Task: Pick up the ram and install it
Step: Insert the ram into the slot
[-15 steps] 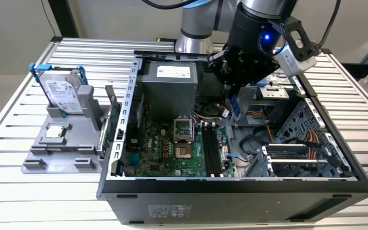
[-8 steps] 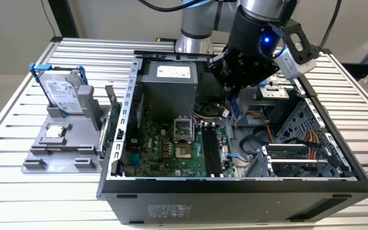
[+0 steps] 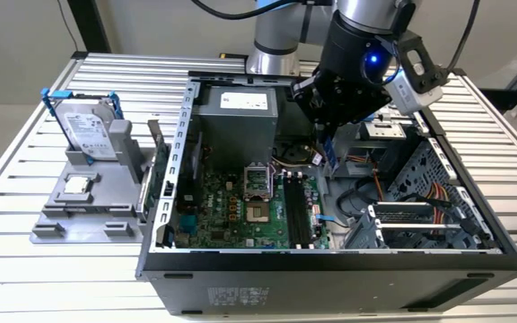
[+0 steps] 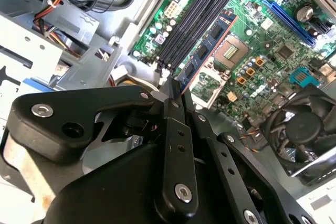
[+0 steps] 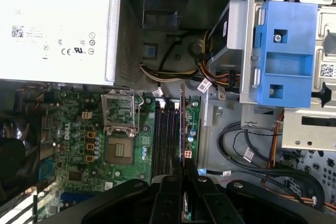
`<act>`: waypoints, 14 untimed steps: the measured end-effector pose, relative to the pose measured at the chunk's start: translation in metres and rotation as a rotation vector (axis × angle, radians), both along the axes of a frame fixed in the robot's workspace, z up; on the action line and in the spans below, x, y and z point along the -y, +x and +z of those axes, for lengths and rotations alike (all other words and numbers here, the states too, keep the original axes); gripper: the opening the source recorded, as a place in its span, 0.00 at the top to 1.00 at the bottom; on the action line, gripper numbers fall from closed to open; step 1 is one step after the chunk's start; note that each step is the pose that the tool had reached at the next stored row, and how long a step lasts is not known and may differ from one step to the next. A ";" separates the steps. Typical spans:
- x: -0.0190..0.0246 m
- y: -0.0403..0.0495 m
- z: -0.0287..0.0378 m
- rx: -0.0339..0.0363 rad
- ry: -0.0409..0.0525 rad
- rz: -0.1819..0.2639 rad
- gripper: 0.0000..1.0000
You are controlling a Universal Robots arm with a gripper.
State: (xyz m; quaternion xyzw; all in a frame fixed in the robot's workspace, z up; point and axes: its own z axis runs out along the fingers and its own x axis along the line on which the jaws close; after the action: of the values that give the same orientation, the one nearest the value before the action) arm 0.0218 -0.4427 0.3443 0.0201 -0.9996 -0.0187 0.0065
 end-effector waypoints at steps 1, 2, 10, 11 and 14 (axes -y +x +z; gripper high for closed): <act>0.0000 0.0000 -0.0002 0.0000 -0.0001 0.000 1.00; 0.0000 0.0000 -0.0004 0.0000 0.0001 0.000 1.00; 0.0000 0.0000 -0.0020 0.0001 0.0002 0.000 1.00; 0.0000 0.0000 -0.0023 0.0001 0.0002 0.000 1.00; 0.0000 0.0000 -0.0035 0.0000 0.0001 0.000 1.00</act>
State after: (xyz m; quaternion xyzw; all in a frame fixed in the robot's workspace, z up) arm 0.0218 -0.4427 0.3408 0.0200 -0.9996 -0.0187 0.0065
